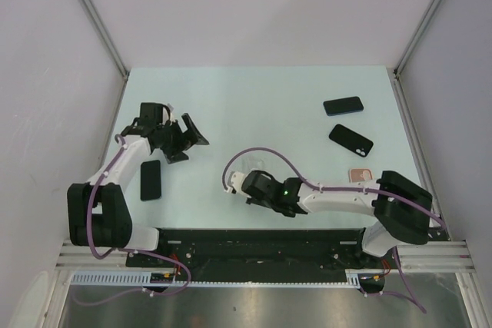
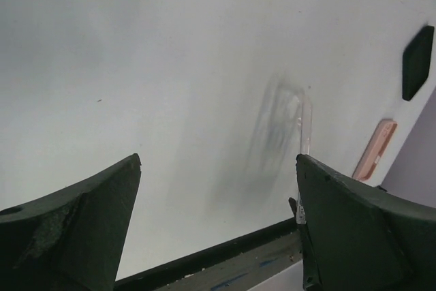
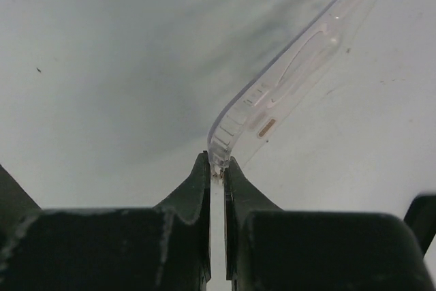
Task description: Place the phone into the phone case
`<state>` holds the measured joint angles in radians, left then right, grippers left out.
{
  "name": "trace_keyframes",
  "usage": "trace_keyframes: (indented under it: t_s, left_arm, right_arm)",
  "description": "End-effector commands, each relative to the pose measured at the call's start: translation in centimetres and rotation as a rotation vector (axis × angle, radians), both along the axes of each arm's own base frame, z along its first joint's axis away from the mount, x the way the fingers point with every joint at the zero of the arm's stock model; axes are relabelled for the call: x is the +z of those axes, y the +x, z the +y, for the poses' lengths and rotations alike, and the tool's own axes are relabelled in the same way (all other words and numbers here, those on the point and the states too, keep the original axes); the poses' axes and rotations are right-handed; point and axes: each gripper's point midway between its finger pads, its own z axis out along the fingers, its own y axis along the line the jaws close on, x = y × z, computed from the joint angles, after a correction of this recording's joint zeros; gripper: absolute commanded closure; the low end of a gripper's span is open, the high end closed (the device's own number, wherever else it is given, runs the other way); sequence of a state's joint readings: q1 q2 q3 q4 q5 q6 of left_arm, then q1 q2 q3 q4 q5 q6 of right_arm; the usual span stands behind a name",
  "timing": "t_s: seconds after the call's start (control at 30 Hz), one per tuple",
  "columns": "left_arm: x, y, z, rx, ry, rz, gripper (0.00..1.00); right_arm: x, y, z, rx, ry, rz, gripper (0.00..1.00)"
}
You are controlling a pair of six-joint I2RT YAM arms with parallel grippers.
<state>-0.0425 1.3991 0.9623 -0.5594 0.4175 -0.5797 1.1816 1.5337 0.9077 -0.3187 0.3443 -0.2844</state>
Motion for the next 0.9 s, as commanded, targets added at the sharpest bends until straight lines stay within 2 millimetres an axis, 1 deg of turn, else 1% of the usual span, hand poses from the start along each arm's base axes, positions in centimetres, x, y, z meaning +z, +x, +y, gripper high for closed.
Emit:
trace_keyframes:
  t_s: [0.0,0.03,0.07,0.1,0.13,0.23,0.27,0.3,0.33,0.37,0.43,0.47,0.5,0.53,0.57,0.6,0.63,0.67,0.7,0.73,0.77,0.8,0.83,0.87]
  left_arm:
    - [0.7,0.3,2.9,0.086,0.127,-0.016,0.00]
    - [0.3,-0.3,3.5,0.117,0.156,0.023,0.00]
    - [-0.1,-0.5,4.3,0.150,0.196,0.040,0.00]
    - [-0.4,-0.8,5.0,0.188,0.225,0.066,0.00]
    - [-1.2,-1.5,6.6,0.239,0.303,0.110,0.00]
    - [-1.6,-2.3,7.8,0.282,0.342,0.154,0.00]
    - [-1.7,-2.6,8.6,0.311,0.340,0.170,0.00]
    - [-1.7,-2.7,8.9,0.329,0.336,0.175,0.00]
    - [-1.6,-2.8,9.3,0.346,0.333,0.174,0.00]
    - [-2.0,-3.2,11.2,0.410,0.399,0.186,0.01]
    - [-2.1,-4.1,12.7,0.491,0.442,0.217,0.01]
    - [-2.4,-4.6,14.0,0.538,0.474,0.232,0.01]
    - [-2.4,-4.8,14.5,0.564,0.482,0.235,0.02]
    - [-2.6,-5.0,15.1,0.584,0.495,0.244,0.02]
    - [-2.8,-5.3,16.2,0.618,0.514,0.257,0.03]
    - [-2.9,-5.3,16.8,0.634,0.527,0.263,0.03]
    - [-3.5,-5.5,17.2,0.640,0.534,0.289,0.03]
    - [-3.8,-5.7,17.8,0.654,0.540,0.305,0.04]
    - [-4.0,-6.3,18.6,0.681,0.570,0.339,0.06]
    - [-4.8,-6.8,19.0,0.689,0.583,0.395,0.09]
    - [-4.8,-6.9,19.8,0.718,0.587,0.419,0.14]
    - [-5.0,-7.5,20.5,0.747,0.609,0.456,0.18]
    - [-5.6,-7.8,21.1,0.765,0.623,0.489,0.22]
    - [-5.6,-7.9,22.0,0.800,0.626,0.500,0.29]
  right_arm:
    - [-0.7,-0.7,0.7,-0.013,-0.045,-0.006,0.96]
    - [-1.0,-0.7,0.7,-0.016,-0.061,-0.010,0.96]
    - [-1.4,-0.9,1.1,-0.028,-0.064,0.003,0.96]
    - [-1.6,-1.2,1.1,-0.034,-0.079,0.011,0.95]
    - [-1.9,-1.3,1.2,-0.048,-0.079,0.024,0.94]
    - [-2.4,-2.0,1.8,-0.075,-0.047,0.093,0.91]
    - [-2.5,-2.2,2.0,-0.084,-0.030,0.110,0.90]
    - [-2.6,-2.6,2.6,-0.101,0.007,0.147,0.87]
    - [-2.7,-2.7,2.6,-0.105,0.012,0.162,0.85]
    - [-2.7,-2.8,2.7,-0.108,0.021,0.169,0.83]
    - [-2.5,-2.9,2.8,-0.124,0.036,0.172,0.75]
    - [-2.4,-2.9,2.8,-0.133,0.046,0.176,0.71]
    - [-1.7,-3.1,3.2,-0.133,0.080,0.196,0.63]
    - [-1.3,-3.3,3.3,-0.126,0.097,0.208,0.61]
    - [-0.8,-3.4,3.6,-0.116,0.121,0.222,0.59]
    - [-0.3,-3.8,4.1,-0.096,0.152,0.242,0.54]
    - [0.9,-3.8,4.5,-0.104,0.200,0.244,0.52]
    - [1.6,-3.8,4.7,-0.105,0.226,0.245,0.51]
    - [2.2,-3.7,5.0,-0.105,0.258,0.250,0.47]
    - [3.5,-3.6,5.2,-0.120,0.309,0.256,0.43]
    - [4.1,-3.4,5.2,-0.132,0.336,0.258,0.39]
    - [4.9,-2.9,5.2,-0.149,0.370,0.254,0.35]
    - [6.2,-2.7,5.2,-0.158,0.417,0.249,0.34]
    - [6.5,-2.7,4.9,-0.175,0.443,0.251,0.33]
